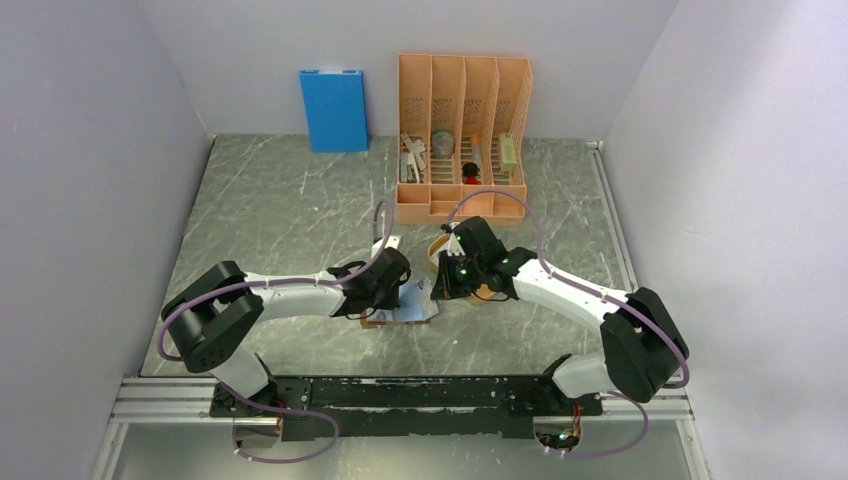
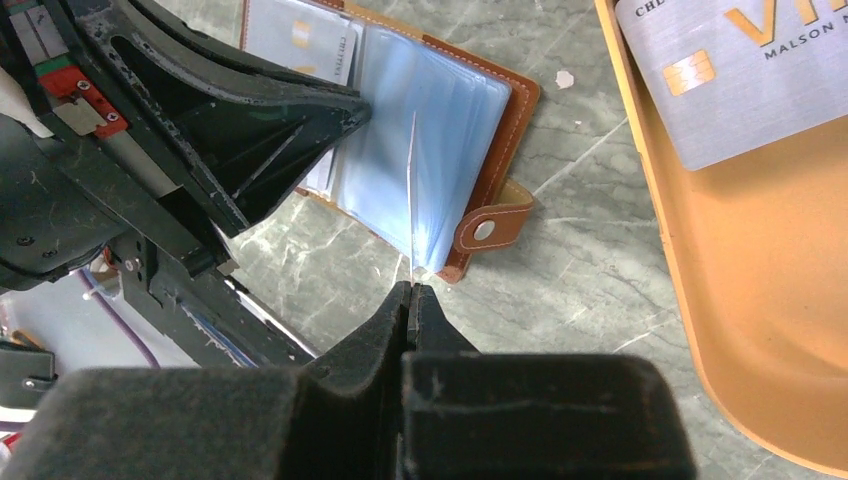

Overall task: Put the credit cards into the card holder
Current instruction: Insert the credit card into the card holder.

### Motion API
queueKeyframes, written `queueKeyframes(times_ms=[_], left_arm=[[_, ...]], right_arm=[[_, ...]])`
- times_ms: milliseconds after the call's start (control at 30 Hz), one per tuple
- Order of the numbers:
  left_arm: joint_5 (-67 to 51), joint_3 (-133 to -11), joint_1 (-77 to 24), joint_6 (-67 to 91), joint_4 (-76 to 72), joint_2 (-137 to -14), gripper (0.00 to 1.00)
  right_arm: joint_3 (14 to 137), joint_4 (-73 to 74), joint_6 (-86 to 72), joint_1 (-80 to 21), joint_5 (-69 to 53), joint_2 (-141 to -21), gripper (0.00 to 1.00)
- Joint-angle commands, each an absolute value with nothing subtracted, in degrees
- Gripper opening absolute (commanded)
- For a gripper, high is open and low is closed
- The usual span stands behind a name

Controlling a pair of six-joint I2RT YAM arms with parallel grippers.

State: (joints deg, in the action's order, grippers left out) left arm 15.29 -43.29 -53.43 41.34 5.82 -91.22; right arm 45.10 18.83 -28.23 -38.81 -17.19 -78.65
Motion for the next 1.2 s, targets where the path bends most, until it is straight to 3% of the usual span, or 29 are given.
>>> queueKeyframes(times_ms=[0, 967, 1167], left_arm=[[16.3, -40.5, -53.6, 41.0, 9.3, -94.3, 0.05], [16.2, -41.8, -53.6, 41.0, 11.8, -89.5, 0.06], [15.9, -42.2, -53.6, 41.3, 12.8, -87.4, 0.11]], right_arm=[[45.8, 19.7, -27.4, -38.2, -17.6, -78.9, 0.0], [45.6, 15.9, -27.0, -38.1, -27.8, -81.8, 0.0], [45.4, 14.3, -27.7, -38.2, -28.9, -82.4, 0.0]])
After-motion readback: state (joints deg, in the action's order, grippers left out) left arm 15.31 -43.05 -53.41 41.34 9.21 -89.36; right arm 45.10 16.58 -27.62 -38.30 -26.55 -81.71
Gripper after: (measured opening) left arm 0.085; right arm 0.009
